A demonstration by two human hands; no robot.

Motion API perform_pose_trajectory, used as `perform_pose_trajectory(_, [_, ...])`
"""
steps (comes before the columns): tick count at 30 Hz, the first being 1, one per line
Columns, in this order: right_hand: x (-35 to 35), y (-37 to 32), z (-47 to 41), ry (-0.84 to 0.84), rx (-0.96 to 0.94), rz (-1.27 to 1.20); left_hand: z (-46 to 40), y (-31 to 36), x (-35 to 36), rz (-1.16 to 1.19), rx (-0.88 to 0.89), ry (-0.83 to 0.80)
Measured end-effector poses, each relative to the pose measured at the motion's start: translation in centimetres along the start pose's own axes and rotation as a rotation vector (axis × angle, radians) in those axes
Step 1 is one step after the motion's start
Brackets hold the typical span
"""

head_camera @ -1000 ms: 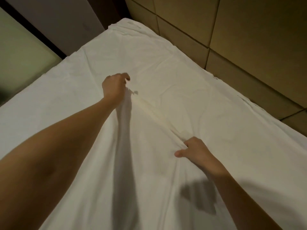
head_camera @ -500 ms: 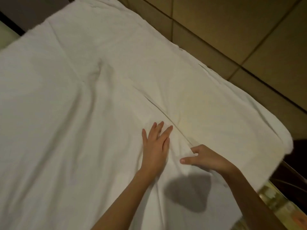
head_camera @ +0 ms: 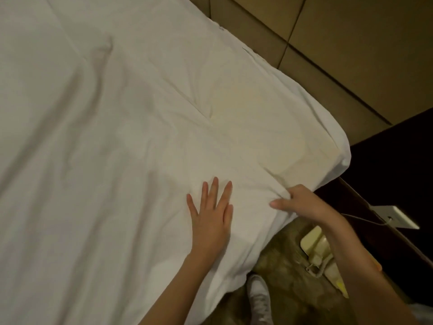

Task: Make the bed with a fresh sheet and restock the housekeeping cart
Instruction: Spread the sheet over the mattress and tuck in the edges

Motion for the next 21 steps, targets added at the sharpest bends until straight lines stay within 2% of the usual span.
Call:
perform_pose_trajectory(6, [-1.7,3.1,0.8,-0.048,-0.043,-0.028,-0.7,2.7,2.2,-0.016,-0.108,-0.078])
perform_pose_trajectory(9, [-1.9,3.1,1.0,0.074,-0.118,0.013,0.0,3.7,0.5,0.138,-0.146,-0.164])
perform_pose_trajectory(14, [-0.2,1.8,3.4,0.298,-0.365,0.347,4.2,3.4,-1.7,0.379,-0.256,0.024])
perform_pose_trajectory(17, [2.5,0.4,5.2,0.299,-0.405,0.425,7.2,1.1,-3.1,0.426,-0.321,0.092])
perform_pose_trajectory(21, [9.9,-1.8,7.2,0.243,-0.415,0.597,12.4,-4.1,-5.6,0.46,-0.402,0.192])
Point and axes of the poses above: each hand's wrist, its own z-axis away from the middle knuckle, its own x-axis out of the palm, y = z × x, the point moved 2 cm from there along -z, towards the middle knuckle, and after that the axes turned 7 degrees about -z, right-handed, at the moved point
